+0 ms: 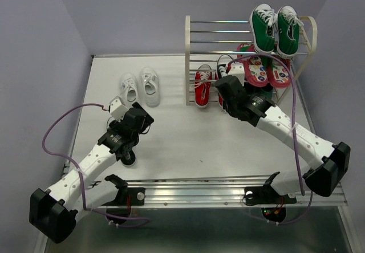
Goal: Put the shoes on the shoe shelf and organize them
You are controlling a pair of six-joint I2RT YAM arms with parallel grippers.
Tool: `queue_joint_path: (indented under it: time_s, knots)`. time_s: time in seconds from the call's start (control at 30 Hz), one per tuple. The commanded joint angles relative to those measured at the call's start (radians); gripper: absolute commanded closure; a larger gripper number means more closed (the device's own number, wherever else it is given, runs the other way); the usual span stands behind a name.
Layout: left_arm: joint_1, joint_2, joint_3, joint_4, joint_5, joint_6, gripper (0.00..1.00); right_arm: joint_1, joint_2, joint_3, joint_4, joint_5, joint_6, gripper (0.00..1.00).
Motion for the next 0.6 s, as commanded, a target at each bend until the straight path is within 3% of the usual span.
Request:
queue_joint_path:
  time_s: [0.0,0.57]
  knots:
    - [0.013,-0.025,-0.018,0.039,-0.013,0.023,0.01,-0.054,0.015,0.100,0.214,-0.011,-0.099,0.99]
    - [0.036,-0.028,-0.017,0.053,-0.007,0.042,0.01,-0.194,0.192,0.263,0.340,-0.105,-0.151,0.99]
